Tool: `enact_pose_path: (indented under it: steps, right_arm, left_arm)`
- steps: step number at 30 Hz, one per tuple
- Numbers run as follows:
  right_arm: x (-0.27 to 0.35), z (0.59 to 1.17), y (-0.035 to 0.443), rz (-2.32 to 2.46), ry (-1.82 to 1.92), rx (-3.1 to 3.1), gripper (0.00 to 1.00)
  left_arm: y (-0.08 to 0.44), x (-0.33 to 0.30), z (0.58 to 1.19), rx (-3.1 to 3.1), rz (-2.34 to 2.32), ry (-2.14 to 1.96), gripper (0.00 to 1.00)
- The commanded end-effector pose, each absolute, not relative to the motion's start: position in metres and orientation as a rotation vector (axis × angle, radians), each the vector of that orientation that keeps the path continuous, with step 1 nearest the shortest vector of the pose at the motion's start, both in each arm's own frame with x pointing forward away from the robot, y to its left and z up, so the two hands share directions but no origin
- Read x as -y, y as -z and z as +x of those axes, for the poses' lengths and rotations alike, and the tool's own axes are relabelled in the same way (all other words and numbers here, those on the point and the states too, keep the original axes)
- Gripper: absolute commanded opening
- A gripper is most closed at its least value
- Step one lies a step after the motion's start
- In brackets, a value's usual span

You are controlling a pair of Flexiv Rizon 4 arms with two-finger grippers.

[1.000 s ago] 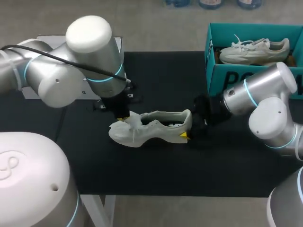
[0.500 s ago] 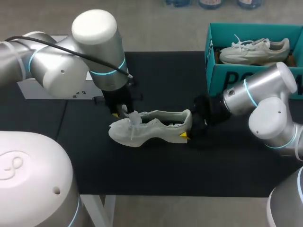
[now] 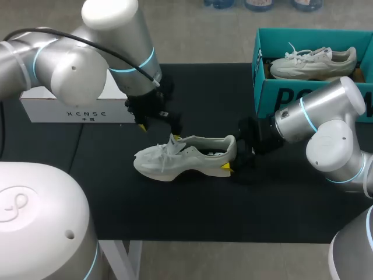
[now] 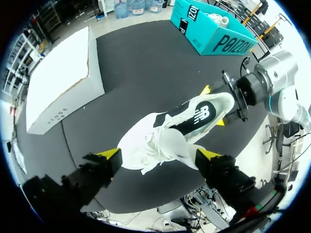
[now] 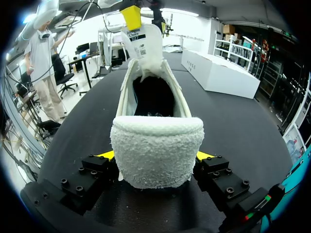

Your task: Take the shoe out of the shoebox, open the shoe tongue, remove and reinsert the insole, then place the shoe into the shoebox

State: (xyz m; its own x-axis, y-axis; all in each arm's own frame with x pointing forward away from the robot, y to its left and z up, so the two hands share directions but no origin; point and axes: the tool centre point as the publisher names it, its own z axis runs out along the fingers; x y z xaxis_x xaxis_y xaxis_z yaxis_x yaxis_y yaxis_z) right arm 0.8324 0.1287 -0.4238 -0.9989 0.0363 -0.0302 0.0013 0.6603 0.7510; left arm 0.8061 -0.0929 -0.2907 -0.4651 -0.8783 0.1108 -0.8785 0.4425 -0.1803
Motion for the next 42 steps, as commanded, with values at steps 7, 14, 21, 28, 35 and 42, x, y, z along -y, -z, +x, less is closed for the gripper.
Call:
enact_pose_path:
  steps: [7,14,21,28,35,42]
  right_arm:
    - [-0.132,0.834,0.431,0.035,-1.273,-2.822,0.00]
    - [-0.132,0.834,0.431,0.035,-1.273,-2.822,0.00]
    - [-0.132,0.834,0.431,0.035,-1.273,-2.822,0.00]
    - [-0.132,0.834,0.431,0.035,-1.273,-2.822,0.00]
    - [-0.132,0.834,0.431,0.035,-1.273,-2.822,0.00]
    - [-0.132,0.834,0.431,0.035,-1.273,-2.822,0.00]
  left_arm:
    - [0.288,0.109,0.820,2.961,0.676,-0.289,1.00]
    - [0.263,0.133,0.841,3.077,0.383,-0.109,0.00]
    - [0.261,0.167,0.855,3.175,-0.008,-0.095,0.00]
    - [0.285,0.194,0.856,3.157,-0.170,-0.145,0.00]
    - [0.308,0.198,0.840,3.182,-0.142,-0.237,0.00]
    - [0.322,0.203,0.827,3.151,-0.039,-0.284,0.00]
